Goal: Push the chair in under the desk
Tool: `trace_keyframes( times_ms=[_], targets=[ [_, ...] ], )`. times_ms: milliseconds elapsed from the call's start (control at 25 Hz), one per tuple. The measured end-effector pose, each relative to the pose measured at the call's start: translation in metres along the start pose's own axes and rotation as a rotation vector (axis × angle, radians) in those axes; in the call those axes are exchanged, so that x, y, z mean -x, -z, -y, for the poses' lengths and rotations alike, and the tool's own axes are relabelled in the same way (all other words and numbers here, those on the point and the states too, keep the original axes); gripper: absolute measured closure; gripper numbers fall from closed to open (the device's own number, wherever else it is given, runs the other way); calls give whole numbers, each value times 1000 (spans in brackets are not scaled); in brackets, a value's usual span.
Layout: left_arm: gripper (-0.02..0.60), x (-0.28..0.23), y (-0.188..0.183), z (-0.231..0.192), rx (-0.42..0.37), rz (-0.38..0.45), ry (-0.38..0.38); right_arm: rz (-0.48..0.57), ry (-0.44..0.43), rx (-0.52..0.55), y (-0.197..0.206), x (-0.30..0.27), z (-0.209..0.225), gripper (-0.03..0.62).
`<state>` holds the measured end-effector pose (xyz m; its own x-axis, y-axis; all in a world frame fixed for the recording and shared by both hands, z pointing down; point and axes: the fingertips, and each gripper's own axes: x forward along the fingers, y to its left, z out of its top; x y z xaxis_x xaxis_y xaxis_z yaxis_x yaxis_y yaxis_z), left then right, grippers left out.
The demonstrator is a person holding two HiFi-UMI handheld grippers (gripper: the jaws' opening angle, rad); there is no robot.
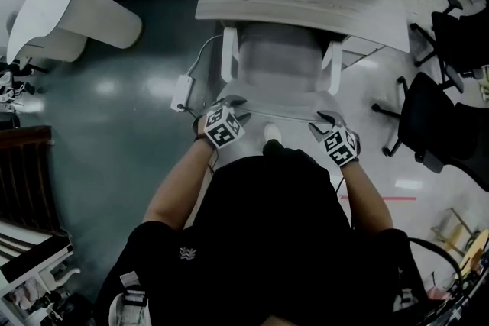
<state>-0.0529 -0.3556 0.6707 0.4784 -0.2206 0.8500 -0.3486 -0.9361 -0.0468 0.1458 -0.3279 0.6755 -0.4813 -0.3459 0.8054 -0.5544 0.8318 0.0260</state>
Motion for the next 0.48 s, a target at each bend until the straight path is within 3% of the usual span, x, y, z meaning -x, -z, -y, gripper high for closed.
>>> trace_keyframes(
  times_ms=[480],
  targets=[
    [407, -5, -8, -36, 29, -20, -48, 25, 1, 43, -20, -12, 29, 424]
  ],
)
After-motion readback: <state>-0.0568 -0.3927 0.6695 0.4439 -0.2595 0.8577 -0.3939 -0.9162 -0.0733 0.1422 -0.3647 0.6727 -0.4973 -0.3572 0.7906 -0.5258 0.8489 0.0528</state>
